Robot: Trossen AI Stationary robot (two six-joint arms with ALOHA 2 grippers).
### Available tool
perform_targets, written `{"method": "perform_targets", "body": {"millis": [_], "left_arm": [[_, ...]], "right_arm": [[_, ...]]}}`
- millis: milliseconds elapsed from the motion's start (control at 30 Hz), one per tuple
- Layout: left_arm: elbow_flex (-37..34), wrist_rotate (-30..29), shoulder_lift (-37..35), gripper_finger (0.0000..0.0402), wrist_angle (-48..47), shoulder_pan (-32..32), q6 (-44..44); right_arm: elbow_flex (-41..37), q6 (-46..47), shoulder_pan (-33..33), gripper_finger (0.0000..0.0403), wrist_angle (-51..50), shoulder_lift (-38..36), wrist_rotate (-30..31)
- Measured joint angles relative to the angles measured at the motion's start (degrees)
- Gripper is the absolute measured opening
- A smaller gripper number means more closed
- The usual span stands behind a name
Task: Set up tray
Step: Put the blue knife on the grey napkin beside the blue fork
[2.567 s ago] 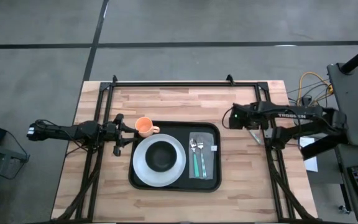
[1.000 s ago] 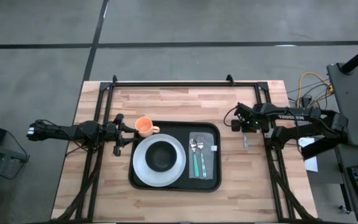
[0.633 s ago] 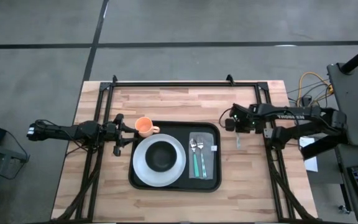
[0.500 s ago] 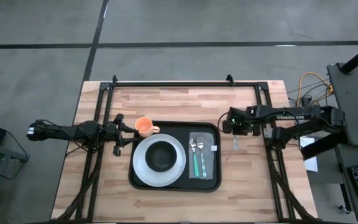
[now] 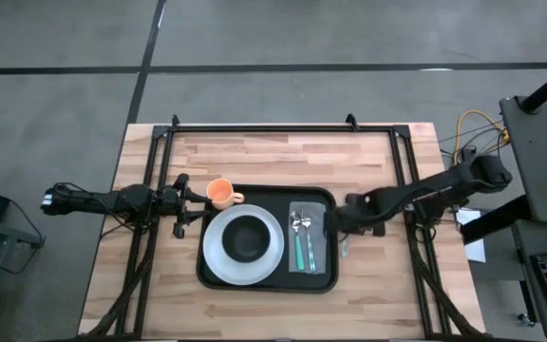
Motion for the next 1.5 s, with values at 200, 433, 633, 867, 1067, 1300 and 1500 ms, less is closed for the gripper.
{"method": "perform_targets", "body": {"millis": [200,433,633,867,1067,1300,1500], "left_arm": [[-0.02,-0.02,0.0,0.0146,0.0,0.02,-0.01],[-0.02,0.0,0.24,0.0146,0.02,0.02,0.0],[0.0,0.0,0.28,0.0146,0.01,0.02,0.0],[-0.02,0.0,0.28,0.0146,0.0,0.02,0.01],[0.0,-0.01,0.35,0.0146,0.0,0.0,0.02],[0.01,0.0,0.35,0.0146,0.0,0.02,0.02],[-0.02,0.0,0.37,0.0146,0.01,0.0,0.0]], "right_arm": [[9.52,4.16,4.36,0.0013,-3.68,10.38,0.31],[21.91,2.15,4.52,0.0013,-7.7,20.47,0.63],[28.23,0.34,4.51,0.0013,-10.51,26.56,0.62],[29.16,-1.25,4.2,0.0013,-10.48,29.61,0.61],[28.55,-2.84,2.67,0.0013,-9.78,30.97,0.59],[28.49,-7.42,0.49,0.0013,-7.07,33.15,0.39],[28.47,-6.1,0.93,0.0013,-6.98,33.46,0.39]]}}
